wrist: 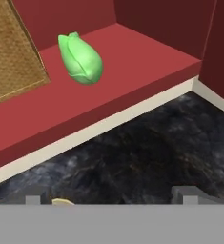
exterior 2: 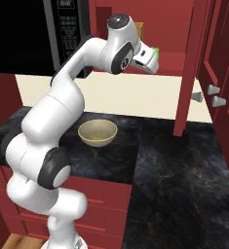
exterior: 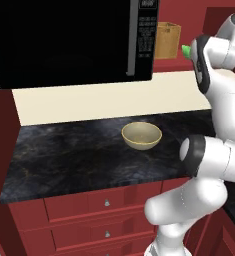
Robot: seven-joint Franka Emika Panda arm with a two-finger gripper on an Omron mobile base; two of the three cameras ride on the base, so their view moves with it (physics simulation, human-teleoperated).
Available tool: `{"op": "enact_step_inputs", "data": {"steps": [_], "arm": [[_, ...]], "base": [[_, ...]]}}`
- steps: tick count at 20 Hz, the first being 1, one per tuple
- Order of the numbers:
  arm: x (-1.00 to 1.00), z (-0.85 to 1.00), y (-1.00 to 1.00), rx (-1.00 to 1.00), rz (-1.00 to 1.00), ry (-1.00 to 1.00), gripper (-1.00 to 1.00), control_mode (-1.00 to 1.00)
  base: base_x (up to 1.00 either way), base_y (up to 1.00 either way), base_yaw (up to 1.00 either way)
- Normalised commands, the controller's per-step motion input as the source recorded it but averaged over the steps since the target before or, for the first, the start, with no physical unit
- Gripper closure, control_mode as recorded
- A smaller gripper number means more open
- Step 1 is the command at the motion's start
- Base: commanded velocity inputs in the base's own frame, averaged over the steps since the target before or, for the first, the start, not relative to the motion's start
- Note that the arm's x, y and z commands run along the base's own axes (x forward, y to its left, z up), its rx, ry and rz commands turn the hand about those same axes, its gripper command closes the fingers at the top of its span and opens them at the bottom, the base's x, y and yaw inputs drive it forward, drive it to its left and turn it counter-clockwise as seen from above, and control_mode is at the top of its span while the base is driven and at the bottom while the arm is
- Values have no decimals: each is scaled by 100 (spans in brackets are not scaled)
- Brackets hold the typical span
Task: Pick the corn from the cabinet and place it in the bowl. Then pick the bowl and place it in the sink. Then turn on the sink facuet.
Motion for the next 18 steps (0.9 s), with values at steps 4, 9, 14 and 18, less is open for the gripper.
{"op": "enact_step_inputs", "data": {"steps": [4,9,14,18], "arm": [[48,0,0,0,4,-2,-100,-100],[55,0,-8,0,7,-3,-100,-100],[50,-2,-20,0,9,-3,-100,-100],[40,0,-28,0,8,0,-100,-100]], "base": [[0,0,0],[0,0,0],[0,0,0],[0,0,0]]}}
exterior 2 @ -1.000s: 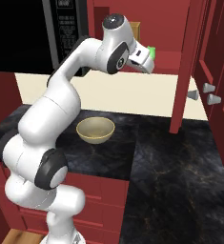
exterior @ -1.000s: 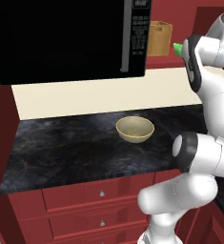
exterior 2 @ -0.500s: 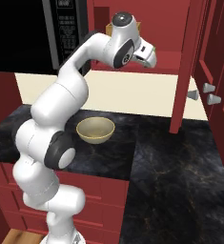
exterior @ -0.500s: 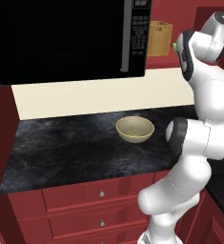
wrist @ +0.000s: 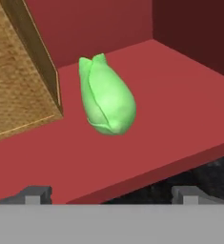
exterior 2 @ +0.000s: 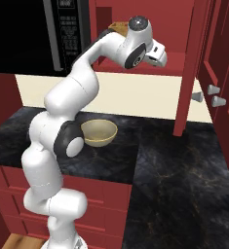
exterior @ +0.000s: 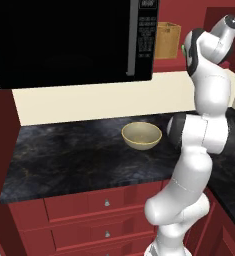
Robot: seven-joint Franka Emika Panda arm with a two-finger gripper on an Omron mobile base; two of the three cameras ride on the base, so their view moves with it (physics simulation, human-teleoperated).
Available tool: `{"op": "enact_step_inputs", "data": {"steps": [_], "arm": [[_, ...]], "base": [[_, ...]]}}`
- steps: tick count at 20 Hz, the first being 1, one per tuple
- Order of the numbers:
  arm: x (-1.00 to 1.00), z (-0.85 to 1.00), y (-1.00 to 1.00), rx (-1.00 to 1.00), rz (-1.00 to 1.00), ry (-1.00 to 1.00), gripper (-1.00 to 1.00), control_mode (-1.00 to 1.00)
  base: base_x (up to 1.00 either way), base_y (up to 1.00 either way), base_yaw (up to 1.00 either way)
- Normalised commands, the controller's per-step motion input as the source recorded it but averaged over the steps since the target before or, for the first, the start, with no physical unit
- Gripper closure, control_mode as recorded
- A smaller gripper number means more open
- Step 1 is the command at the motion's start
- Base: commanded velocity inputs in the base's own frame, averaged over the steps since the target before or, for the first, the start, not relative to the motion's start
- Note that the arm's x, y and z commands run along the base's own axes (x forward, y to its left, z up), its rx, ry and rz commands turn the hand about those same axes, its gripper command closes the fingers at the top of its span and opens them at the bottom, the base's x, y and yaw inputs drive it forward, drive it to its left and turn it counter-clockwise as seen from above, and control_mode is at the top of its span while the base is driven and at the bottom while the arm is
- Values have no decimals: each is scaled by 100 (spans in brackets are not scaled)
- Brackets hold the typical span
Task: Pick the corn from the cabinet and place it in the bowl. Then pick the bowl and place it in the sink. Then turn on the sink facuet.
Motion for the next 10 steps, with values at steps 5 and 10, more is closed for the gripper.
{"op": "enact_step_inputs", "data": {"steps": [5,10], "arm": [[38,-1,-22,0,7,0,-100,-100],[30,-6,-3,0,6,0,-100,-100]], "base": [[0,0,0],[0,0,0]]}}
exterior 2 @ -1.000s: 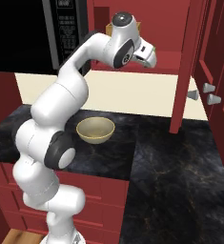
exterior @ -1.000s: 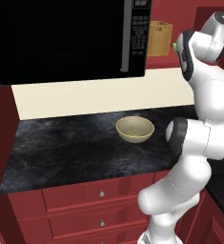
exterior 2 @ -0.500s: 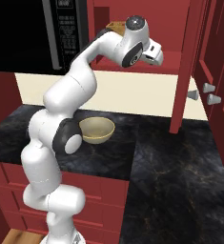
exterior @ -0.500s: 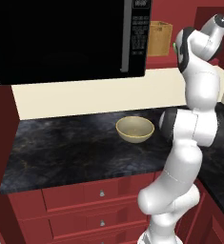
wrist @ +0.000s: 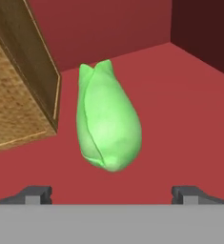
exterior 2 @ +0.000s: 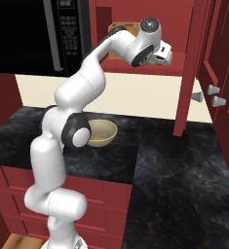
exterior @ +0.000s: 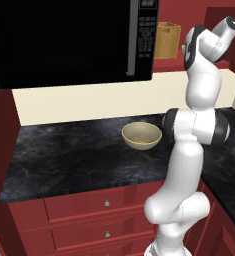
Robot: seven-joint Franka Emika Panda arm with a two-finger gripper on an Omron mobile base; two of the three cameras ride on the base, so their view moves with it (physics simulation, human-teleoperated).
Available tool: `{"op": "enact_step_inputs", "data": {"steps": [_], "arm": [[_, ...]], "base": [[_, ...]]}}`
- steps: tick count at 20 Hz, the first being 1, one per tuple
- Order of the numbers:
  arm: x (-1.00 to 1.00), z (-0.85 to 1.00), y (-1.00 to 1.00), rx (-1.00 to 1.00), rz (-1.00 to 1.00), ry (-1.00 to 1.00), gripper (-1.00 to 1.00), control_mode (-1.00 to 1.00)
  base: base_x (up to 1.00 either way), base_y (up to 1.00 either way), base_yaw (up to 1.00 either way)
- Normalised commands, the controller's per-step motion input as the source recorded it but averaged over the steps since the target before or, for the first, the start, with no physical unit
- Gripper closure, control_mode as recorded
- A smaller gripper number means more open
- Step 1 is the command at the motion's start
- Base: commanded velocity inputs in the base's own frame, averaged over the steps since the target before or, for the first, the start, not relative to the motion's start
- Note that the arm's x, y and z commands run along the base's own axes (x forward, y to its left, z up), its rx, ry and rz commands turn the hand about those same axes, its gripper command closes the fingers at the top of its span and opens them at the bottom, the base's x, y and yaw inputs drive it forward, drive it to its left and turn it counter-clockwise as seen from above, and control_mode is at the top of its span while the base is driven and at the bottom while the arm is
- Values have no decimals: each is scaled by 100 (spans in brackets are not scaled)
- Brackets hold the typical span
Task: Pick the corn from the cabinet and place it in the bowl. Then pick the bowl and place it in the sink. Then turn on the sink facuet.
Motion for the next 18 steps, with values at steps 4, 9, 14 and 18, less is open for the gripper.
{"op": "enact_step_inputs", "data": {"steps": [4,9,14,18], "arm": [[25,-10,0,0,6,0,-100,-100],[36,-8,0,0,4,0,-100,-100],[38,-12,0,0,4,0,-100,-100],[37,-8,0,0,3,0,-100,-100]], "base": [[0,0,0],[0,0,0],[0,0,0],[0,0,0]]}}
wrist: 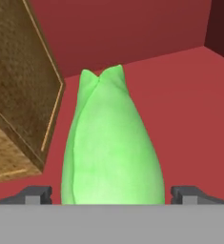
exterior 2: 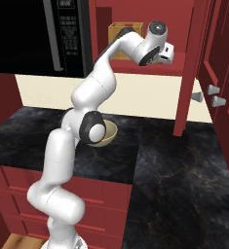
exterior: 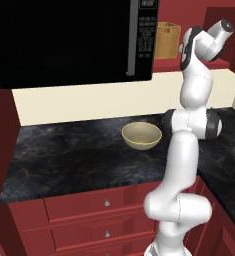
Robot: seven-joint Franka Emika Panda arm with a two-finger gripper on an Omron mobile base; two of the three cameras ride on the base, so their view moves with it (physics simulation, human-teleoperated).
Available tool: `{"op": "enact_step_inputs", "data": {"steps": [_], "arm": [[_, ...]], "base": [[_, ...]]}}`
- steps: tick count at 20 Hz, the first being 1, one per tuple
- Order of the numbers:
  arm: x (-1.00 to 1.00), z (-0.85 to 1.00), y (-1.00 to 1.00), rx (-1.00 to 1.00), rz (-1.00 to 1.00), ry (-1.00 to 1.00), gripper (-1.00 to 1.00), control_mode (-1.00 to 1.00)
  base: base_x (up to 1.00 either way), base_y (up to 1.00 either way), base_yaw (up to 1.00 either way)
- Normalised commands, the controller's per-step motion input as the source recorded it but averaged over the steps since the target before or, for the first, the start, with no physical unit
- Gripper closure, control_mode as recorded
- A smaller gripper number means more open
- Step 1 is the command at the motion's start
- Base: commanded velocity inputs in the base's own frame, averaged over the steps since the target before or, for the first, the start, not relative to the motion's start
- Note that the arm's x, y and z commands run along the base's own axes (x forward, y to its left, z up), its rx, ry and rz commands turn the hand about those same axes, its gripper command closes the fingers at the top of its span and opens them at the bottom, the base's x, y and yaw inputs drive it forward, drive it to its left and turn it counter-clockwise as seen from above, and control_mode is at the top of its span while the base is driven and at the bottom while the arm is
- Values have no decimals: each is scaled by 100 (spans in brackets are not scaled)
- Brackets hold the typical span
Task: Pick the corn from the cabinet and place it in the bowl. Then pick the bowl and place it in the sink. Then turn on the sink facuet.
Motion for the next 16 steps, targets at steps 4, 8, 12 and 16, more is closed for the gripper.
{"op": "enact_step_inputs", "data": {"steps": [4,8,12,16], "arm": [[6,-5,0,0,2,0,100,-100],[-38,-15,0,0,0,-7,100,-100],[-97,-30,17,0,0,-17,100,-100],[-100,-51,47,0,0,-18,100,-100]], "base": [[0,0,0],[0,0,0],[0,0,0],[0,0,0]]}}
